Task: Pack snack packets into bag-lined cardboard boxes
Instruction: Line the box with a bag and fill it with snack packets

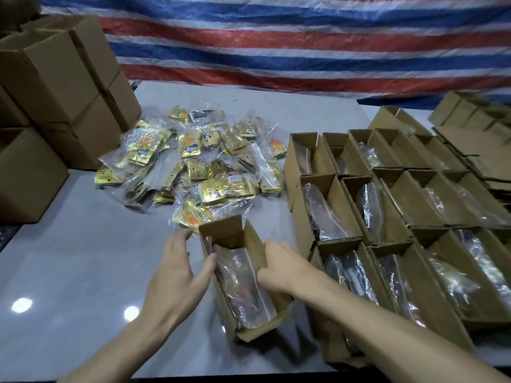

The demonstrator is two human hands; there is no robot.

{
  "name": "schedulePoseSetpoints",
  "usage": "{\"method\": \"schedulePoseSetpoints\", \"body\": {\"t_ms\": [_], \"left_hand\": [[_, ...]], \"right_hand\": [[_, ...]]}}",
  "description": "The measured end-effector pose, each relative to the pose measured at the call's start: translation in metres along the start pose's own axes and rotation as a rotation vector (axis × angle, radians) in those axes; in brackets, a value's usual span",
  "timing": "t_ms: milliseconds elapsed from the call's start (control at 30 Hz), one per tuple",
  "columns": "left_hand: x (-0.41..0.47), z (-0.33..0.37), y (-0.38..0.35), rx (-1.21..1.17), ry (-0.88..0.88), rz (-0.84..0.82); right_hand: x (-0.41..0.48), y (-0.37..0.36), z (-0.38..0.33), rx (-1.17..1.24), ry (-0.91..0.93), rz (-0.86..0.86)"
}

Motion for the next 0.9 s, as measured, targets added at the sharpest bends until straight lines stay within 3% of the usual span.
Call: {"method": "schedulePoseSetpoints", "body": {"t_ms": [67,133,433,733,900], "left_hand": [[-0.006,0.005,-0.014,-0.152,0.283,-0.226],[-0.01,0.016,-0.025,-0.258,0.37,-0.388],[0.015,0.07,0.004,-0.406,0.298,-0.447],[0.068,0.184,0.055,-0.409,-0.014,-0.373],[0.072,0.238,0.041,-0.48,-0.115,-0.356]], "right_hand": [[-0.006,0.002,0.0,0.046,0.01,-0.017],[-0.011,0.003,-0.001,0.091,0.03,-0.032],[-0.035,0.046,0.012,0.294,0.055,0.052],[-0.079,0.134,0.044,0.66,0.0,0.215],[-0.112,0.181,0.065,0.546,-0.06,0.306]]}}
Point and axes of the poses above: each hand's wrist, its own x-axis towards the middle knuckle, its own y-axis out of the back of the hand, z = x × y, the point moved 3 cm from there along x, towards the middle knuckle, and after that the axes turned 8 degrees about -y, right-handed, at the moved point
